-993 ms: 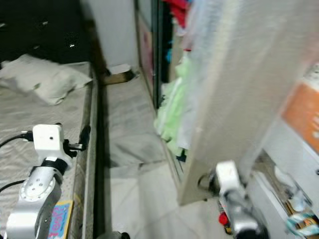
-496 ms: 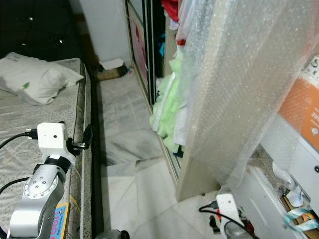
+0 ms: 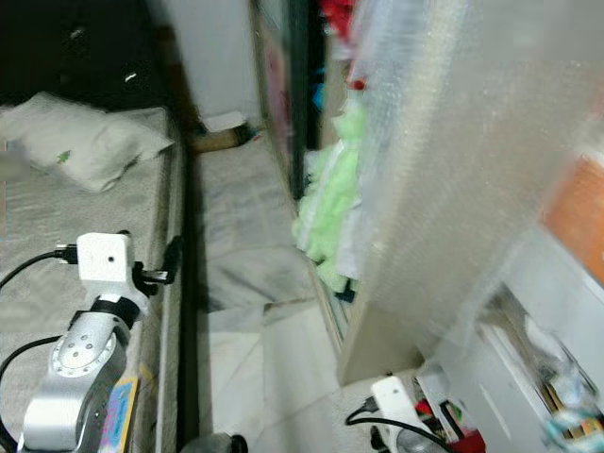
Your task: Clean up the room
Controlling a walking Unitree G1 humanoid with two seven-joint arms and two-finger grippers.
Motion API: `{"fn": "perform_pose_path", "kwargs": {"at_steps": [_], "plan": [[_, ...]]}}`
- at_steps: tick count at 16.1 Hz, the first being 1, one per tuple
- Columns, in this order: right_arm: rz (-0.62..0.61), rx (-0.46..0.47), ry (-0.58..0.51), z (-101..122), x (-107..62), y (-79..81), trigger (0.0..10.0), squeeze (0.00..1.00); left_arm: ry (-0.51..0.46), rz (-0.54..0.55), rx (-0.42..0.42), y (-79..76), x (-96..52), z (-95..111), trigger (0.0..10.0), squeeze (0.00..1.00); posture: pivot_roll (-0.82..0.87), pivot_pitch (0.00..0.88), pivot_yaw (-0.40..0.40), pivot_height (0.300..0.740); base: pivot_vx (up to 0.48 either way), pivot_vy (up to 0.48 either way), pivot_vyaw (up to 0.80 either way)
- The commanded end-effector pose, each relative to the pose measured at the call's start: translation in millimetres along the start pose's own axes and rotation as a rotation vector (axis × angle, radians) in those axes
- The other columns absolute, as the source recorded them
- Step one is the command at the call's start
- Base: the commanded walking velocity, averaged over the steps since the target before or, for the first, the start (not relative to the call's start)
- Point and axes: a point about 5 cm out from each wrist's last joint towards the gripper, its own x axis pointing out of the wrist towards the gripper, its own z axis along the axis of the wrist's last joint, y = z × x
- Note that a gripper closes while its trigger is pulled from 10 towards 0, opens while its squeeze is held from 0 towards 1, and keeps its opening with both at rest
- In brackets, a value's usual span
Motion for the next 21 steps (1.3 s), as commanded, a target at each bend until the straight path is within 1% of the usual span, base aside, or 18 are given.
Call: {"fn": "perform_pose_path", "kwargs": {"at_steps": [1,2,3,4,5,8,11,13,14,17,19,20,21], "plan": [[0.013,-0.009,-0.028,13,1.1,2.9,10.0,0.00,0.007,0.000,0.003,0.5,-0.5,0,10.0,0.00,0.08,0.000,0.012,0.740,0.000,0.000,0.80],[0.022,-0.017,-0.034,16,1.4,5.6,10.0,0.00,0.009,0.001,0.002,0.6,-1.0,0,10.0,0.00,0.08,0.000,0.011,0.740,0.000,0.000,0.80],[0.037,-0.063,-0.045,22,1.8,11.5,10.0,0.00,0.011,0.000,0.001,0.2,-1.7,-1,10.0,0.00,0.08,0.005,0.010,0.740,0.000,0.000,0.79],[0.050,-0.076,-0.048,25,2.0,16.3,10.0,0.00,0.014,-0.002,0.000,-0.6,-1.7,-1,10.0,0.00,0.08,0.008,0.009,0.740,0.000,0.000,0.68],[0.056,-0.082,-0.048,26,2.1,18.7,10.0,0.00,0.015,-0.003,0.000,-1.1,-1.9,-1,10.0,0.00,0.08,0.009,0.008,0.740,0.000,0.000,0.68],[0.071,-0.161,-0.048,28,2.0,30.8,10.0,0.00,0.020,-0.006,0.000,-2.3,-2.1,-2,10.0,0.00,0.08,0.012,0.009,0.740,0.000,0.000,0.69],[0.069,-0.209,-0.052,29,1.7,40.8,10.0,0.00,0.022,-0.015,0.006,-4.4,-0.1,-2,10.0,0.00,0.08,0.010,0.008,0.740,0.000,0.000,0.80],[0.071,-0.206,-0.065,33,1.5,45.6,10.0,0.00,0.021,-0.016,0.007,-4.8,0.2,-2,10.0,0.00,0.08,0.010,0.007,0.740,0.000,0.000,0.80],[0.083,-0.187,-0.101,42,0.6,55.5,10.0,0.00,0.021,-0.019,0.008,-5.0,0.3,-2,10.0,0.00,0.08,0.010,0.007,0.740,0.000,0.000,0.80],[0.098,-0.181,-0.137,53,-1.1,68.6,10.0,0.00,0.020,-0.020,0.009,-5.6,0.9,-2,10.0,0.00,0.08,0.005,0.007,0.740,0.000,0.000,0.80],[0.114,-0.191,-0.160,61,-3.1,80.5,10.0,0.00,0.017,-0.020,0.011,-6.1,1.7,-1,10.0,0.00,0.08,0.003,0.006,0.740,0.000,0.000,0.80],[0.113,-0.191,-0.170,63,-3.6,82.7,10.0,0.00,0.017,-0.020,0.012,-6.1,2.0,-1,10.0,0.00,0.08,0.003,0.006,0.740,0.000,0.000,0.80],[0.103,-0.187,-0.187,64,-3.7,81.1,10.0,0.00,0.017,-0.019,0.012,-6.0,2.4,-1,10.0,0.00,0.09,0.005,0.005,0.740,0.000,0.000,0.80]]}}
